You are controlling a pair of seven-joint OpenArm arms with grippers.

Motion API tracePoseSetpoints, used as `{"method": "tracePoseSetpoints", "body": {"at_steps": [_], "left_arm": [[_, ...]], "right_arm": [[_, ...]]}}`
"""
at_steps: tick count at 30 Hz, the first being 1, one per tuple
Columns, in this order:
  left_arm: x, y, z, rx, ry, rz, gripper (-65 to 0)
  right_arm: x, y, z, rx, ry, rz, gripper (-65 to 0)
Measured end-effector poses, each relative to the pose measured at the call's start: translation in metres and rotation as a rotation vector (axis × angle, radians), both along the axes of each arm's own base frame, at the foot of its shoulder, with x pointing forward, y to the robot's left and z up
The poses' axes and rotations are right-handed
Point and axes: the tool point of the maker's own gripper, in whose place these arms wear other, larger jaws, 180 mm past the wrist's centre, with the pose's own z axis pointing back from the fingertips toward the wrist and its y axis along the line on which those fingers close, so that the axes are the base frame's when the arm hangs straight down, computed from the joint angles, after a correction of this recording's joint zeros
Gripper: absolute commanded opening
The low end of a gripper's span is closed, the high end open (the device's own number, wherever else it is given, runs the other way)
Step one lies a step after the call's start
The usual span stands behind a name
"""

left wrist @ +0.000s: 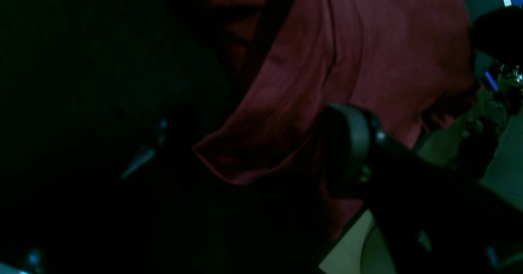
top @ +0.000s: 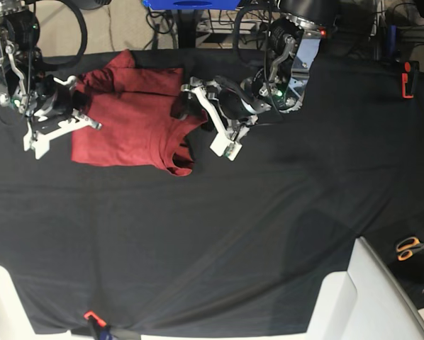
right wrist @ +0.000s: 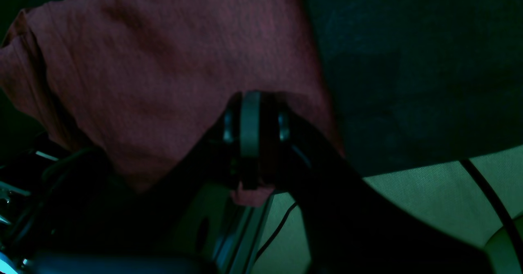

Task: Fold the T-shirt properly
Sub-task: 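Grasp the shirt edge with the left gripper and fold it inward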

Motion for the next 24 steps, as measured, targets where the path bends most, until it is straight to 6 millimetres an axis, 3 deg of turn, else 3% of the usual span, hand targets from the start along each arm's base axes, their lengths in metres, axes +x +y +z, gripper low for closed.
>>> {"method": "tracePoseSetpoints", "body": {"at_steps": [6, 14, 20, 24], "left_arm": [[0.001, 0.001, 0.001, -0.001, -0.003, 0.004, -36.7], [0.000, 0.000, 0.001, -0.001, -0.003, -0.001, -65.0], [-0.004, 0.001, 0.001, 0.011, 0.011, -0.011, -65.0], [-0.010, -0.002, 0.021, 0.017, -0.017, -0.043, -65.0]], "right_arm": [[0.000, 0.000, 0.000, 0.001, 0.001, 0.001, -60.0], [0.000, 0.000, 0.000, 0.001, 0.001, 0.001, -60.0], [0.000, 0.001, 0.000, 0.001, 0.001, 0.001, -60.0], [-0.001, 0.002, -0.001, 0.004, 0.003, 0.000, -60.0]]}}
